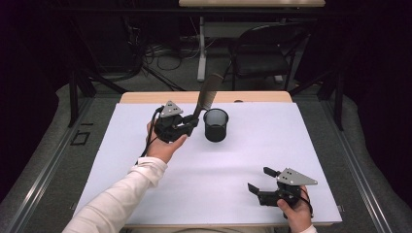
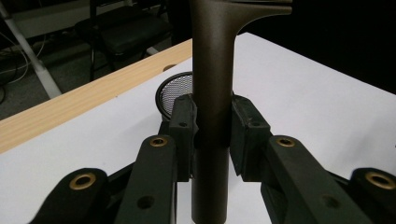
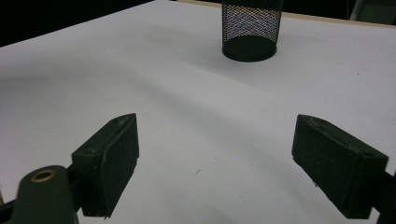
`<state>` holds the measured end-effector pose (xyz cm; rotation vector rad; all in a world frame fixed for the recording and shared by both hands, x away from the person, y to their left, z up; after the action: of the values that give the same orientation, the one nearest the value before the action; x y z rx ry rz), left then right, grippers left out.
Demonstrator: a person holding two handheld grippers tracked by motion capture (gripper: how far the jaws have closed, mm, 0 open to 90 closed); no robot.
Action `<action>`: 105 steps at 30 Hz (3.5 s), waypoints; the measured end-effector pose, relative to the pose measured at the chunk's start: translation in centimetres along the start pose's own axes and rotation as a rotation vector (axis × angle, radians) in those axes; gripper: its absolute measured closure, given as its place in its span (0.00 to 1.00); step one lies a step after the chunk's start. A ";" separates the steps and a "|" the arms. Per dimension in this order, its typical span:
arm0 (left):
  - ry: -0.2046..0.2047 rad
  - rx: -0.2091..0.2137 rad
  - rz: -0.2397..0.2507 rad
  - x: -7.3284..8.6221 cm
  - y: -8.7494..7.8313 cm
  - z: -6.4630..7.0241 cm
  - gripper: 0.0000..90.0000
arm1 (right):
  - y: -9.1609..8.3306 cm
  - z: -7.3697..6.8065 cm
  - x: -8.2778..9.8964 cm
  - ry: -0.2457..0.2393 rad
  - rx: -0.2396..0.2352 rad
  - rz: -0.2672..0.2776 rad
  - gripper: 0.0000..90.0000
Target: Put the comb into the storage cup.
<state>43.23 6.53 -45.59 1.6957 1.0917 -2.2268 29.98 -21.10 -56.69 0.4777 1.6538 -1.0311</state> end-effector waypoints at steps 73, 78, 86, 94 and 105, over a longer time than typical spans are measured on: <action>-0.007 0.000 0.010 -0.2 -0.1 -0.2 0.81 | 6.7 0.0 -9.9 -0.014 -0.012 -0.093 0.19; -0.008 0.001 0.009 -0.2 -0.1 -0.2 0.81 | 7.3 0.0 -10.7 -0.015 -0.013 -0.096 0.19; -0.010 0.000 0.009 -0.2 0.0 -0.2 0.81 | 8.0 0.2 -11.6 -0.019 -0.012 -0.105 0.20; -0.009 0.000 0.007 -0.1 0.0 -0.2 0.81 | 8.6 0.4 -12.7 -0.013 -0.009 -0.096 0.20; -0.012 -0.001 0.011 -0.1 0.1 -0.3 0.81 | 9.3 0.6 -14.7 0.013 -0.017 -0.080 0.20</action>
<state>43.52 6.59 -45.54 1.6821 1.0783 -2.2259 42.27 -13.84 -46.77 0.4107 1.7030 -1.0740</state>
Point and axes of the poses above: each handheld gripper's, and its own axes: y roughly forward along the jaws, x roughly out of its underside, z roughly to its right, the point moved 6 cm from there along y, roughly forward along the jaws, and after that the axes turned 7 degrees about x, right-handed, at the moved point
